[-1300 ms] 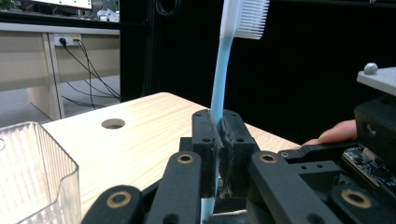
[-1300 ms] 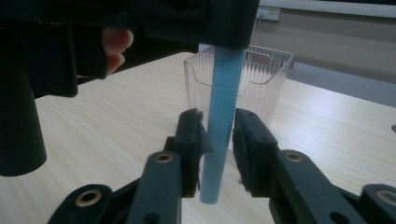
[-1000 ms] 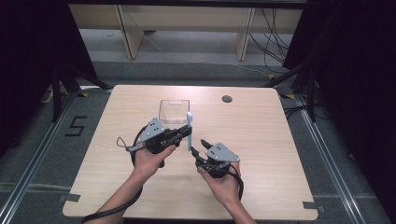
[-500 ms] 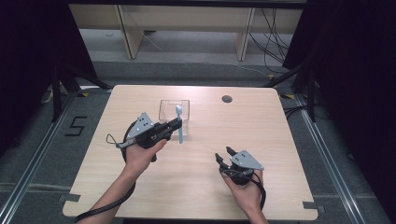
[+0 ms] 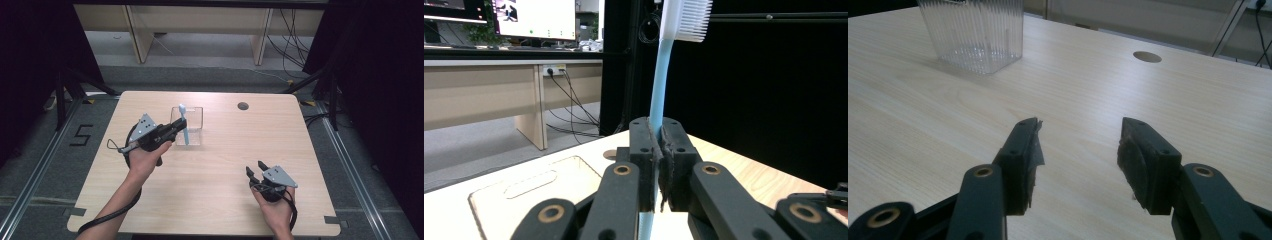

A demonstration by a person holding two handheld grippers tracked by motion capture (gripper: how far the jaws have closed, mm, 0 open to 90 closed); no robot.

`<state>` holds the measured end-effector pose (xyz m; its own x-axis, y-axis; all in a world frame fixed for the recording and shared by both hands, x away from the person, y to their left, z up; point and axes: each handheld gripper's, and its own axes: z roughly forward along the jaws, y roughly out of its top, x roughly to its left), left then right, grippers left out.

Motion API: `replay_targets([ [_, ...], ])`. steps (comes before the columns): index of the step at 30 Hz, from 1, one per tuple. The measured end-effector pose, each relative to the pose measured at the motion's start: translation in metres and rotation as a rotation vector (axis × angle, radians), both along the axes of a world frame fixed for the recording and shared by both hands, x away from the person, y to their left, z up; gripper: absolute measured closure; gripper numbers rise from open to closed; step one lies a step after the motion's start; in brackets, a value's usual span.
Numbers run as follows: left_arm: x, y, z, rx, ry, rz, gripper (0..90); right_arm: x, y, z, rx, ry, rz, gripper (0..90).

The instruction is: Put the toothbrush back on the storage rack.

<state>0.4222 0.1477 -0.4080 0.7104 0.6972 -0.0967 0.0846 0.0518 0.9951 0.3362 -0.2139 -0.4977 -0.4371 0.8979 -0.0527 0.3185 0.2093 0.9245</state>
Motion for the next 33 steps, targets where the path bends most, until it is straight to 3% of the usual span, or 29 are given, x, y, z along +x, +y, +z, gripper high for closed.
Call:
replay_targets([
  [2, 0.001, 0.001, 0.002, -0.001, -0.006, 0.005, 84.8, -0.002, -0.001, 0.000, 0.005, -0.007, -0.025, 51.0],
  [3, 0.001, 0.002, 0.002, -0.004, -0.009, 0.009, 84.8, -0.001, -0.004, 0.000, -0.016, -0.018, -0.011, 51.1],
  [4, 0.001, 0.002, 0.003, -0.005, -0.009, 0.011, 84.8, -0.003, -0.003, -0.001, 0.002, -0.008, -0.030, 51.1],
  [7, 0.002, 0.004, 0.006, 0.000, -0.019, 0.015, 84.8, -0.003, -0.008, -0.003, -0.017, -0.021, -0.025, 51.1],
  [8, 0.003, 0.004, 0.006, 0.002, -0.024, 0.016, 84.8, -0.004, -0.007, -0.005, 0.021, -0.013, -0.037, 51.2],
  [9, 0.003, 0.006, 0.007, 0.002, -0.025, 0.021, 84.8, -0.003, -0.009, -0.005, -0.003, -0.023, -0.028, 51.2],
  [13, 0.006, 0.009, 0.009, -0.007, -0.032, 0.032, 84.8, -0.007, -0.010, -0.006, 0.019, 0.001, -0.052, 51.0],
  [15, 0.008, 0.012, 0.009, -0.008, -0.034, 0.037, 84.8, -0.005, -0.013, -0.006, -0.004, -0.022, -0.045, 50.9],
  [19, 0.011, 0.015, 0.011, -0.015, -0.039, 0.047, 84.8, -0.007, -0.012, -0.008, 0.020, -0.003, -0.053, 50.7],
  [22, 0.013, 0.016, 0.014, -0.018, -0.043, 0.053, 84.8, -0.006, -0.014, -0.008, -0.006, -0.032, -0.046, 50.5],
  [23, 0.014, 0.016, 0.015, -0.023, -0.049, 0.053, 84.8, -0.008, -0.012, -0.008, 0.023, -0.005, -0.057, 50.5],
  [26, 0.015, 0.017, 0.018, -0.024, -0.050, 0.059, 84.8, -0.008, -0.012, -0.009, 0.022, -0.008, -0.058, 50.3],
  [28, 0.016, 0.017, 0.020, -0.025, -0.055, 0.062, 84.8, -0.009, -0.010, -0.009, 0.046, 0.013, -0.074, 50.1],
  [33, 0.020, 0.018, 0.023, -0.034, -0.060, 0.064, 84.8, -0.008, -0.012, -0.010, 0.020, -0.005, -0.058, 49.9],
])
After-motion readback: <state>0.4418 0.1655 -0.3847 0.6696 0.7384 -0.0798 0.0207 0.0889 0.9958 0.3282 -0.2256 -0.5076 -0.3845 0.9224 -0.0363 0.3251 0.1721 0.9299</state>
